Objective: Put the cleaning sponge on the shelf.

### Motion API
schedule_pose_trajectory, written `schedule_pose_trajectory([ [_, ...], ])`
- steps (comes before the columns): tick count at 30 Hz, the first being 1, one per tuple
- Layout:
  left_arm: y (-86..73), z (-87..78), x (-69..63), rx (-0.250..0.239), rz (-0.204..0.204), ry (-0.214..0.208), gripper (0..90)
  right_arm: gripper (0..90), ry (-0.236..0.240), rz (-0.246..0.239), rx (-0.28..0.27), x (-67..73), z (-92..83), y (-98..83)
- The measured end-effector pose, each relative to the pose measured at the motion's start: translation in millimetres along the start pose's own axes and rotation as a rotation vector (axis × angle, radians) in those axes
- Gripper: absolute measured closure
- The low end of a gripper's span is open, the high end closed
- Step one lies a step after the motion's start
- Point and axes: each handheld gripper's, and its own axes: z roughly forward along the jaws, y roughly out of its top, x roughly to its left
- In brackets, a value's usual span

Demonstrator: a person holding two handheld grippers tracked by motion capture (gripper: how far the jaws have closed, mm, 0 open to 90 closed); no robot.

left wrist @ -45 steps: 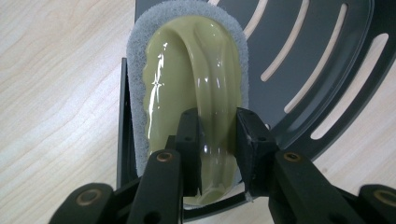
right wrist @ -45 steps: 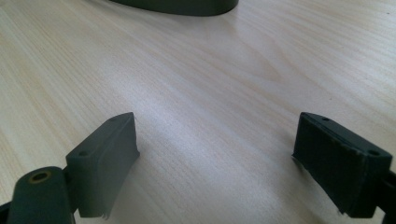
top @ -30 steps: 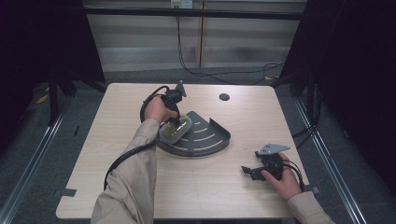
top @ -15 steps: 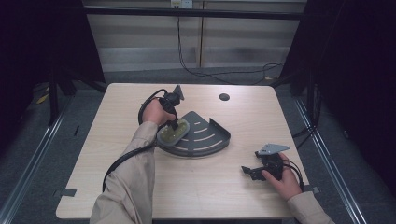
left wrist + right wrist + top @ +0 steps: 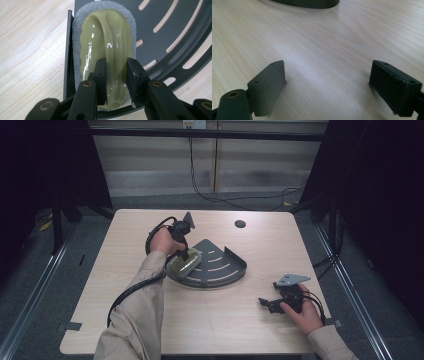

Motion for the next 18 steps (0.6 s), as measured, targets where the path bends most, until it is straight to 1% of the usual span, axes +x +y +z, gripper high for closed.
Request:
schedule_pose_trajectory([
  [5,-0.9,0.3,0.5,0.004,0.001,0.002,71.0,12.9,0.000,0.000,0.000,0.0,0.0,0.0],
  [8,-2.5,0.6,-0.2,-0.002,-0.014,-0.003,70.9,12.9,0.000,0.000,0.000,0.0,0.0,0.0],
  [11,-2.8,0.1,0.3,-0.002,-0.010,0.001,70.7,12.9,0.000,0.000,0.000,0.0,0.0,0.0],
  [15,-3.7,0.1,0.4,-0.005,-0.012,0.001,70.6,12.9,0.000,0.000,0.000,0.0,0.0,0.0],
  [18,-4.7,0.7,0.8,-0.006,-0.015,0.009,69.8,12.9,-0.001,0.000,0.000,0.0,0.0,0.0],
])
